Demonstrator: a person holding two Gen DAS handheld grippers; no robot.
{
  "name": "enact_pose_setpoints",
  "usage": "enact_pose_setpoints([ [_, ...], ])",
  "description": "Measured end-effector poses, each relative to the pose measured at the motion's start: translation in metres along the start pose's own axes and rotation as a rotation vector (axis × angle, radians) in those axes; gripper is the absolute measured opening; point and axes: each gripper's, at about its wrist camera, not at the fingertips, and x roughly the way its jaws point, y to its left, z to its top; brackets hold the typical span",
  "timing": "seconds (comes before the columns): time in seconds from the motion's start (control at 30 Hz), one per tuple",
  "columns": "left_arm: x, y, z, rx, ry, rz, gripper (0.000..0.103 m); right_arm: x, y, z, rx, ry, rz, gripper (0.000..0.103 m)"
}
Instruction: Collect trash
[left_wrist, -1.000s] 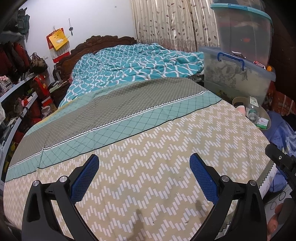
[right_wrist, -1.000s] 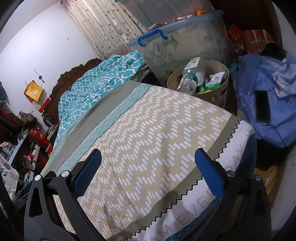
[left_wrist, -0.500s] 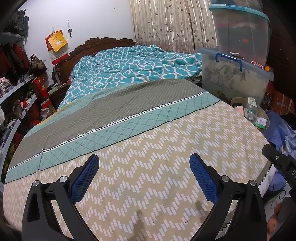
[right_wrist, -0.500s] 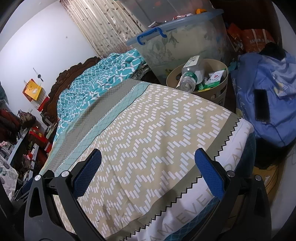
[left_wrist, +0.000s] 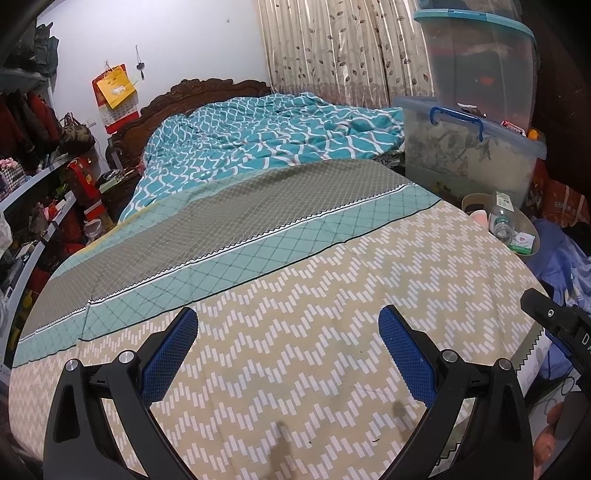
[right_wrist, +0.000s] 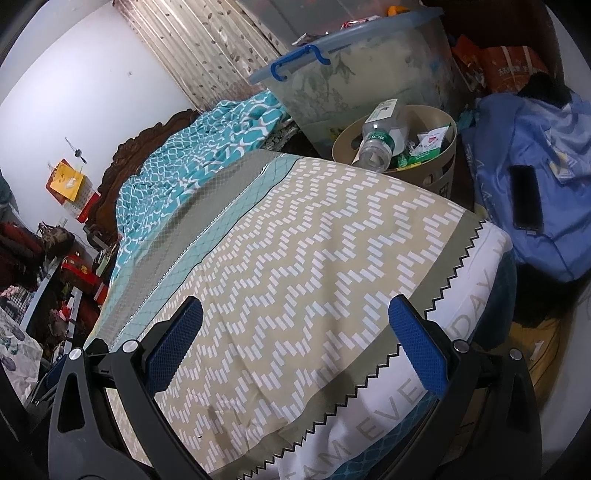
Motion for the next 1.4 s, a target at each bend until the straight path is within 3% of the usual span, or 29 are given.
enact_pose_setpoints([
  [1.4, 0.021, -0.001, -0.010, -0.024, 0.111, -0.034, 0.094, -0.003, 0.003, -0.004, -0.010, -0.024, -0.015, 0.100],
])
